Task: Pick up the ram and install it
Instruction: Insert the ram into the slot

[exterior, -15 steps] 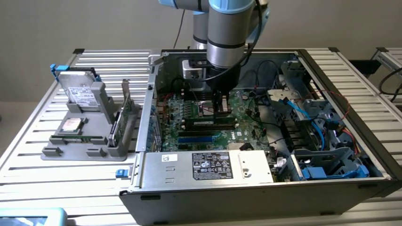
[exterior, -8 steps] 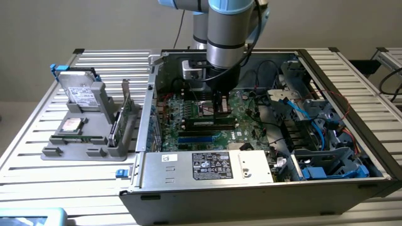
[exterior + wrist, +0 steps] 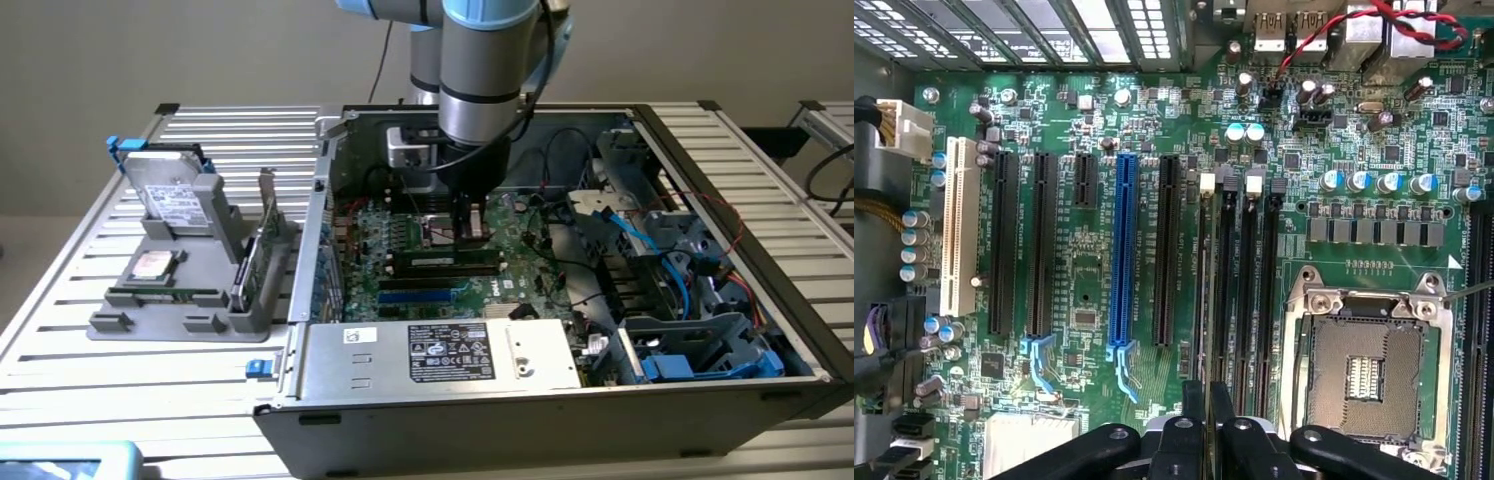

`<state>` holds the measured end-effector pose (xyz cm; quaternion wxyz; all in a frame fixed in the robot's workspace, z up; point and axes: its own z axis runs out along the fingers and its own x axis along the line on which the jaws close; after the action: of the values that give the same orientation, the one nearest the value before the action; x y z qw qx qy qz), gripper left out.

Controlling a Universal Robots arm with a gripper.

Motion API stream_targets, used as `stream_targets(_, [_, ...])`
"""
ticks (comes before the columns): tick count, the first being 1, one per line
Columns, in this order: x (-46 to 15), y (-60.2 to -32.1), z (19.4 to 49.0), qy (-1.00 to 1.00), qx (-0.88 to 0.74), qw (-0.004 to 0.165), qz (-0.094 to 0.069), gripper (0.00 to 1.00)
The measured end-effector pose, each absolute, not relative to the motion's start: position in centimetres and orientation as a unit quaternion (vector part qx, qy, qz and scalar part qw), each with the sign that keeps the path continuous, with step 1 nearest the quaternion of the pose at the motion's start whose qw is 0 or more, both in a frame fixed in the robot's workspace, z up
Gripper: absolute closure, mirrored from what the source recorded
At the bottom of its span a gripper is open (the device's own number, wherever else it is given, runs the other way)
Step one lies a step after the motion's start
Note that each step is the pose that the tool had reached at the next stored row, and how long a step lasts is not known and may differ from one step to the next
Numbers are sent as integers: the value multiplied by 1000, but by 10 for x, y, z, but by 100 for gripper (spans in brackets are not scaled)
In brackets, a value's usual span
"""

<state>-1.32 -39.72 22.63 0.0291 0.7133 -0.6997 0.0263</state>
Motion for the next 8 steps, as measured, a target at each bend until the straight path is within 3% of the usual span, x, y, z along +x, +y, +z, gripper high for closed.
stream_targets(8, [-13, -397, 227, -714, 699, 31, 27, 86])
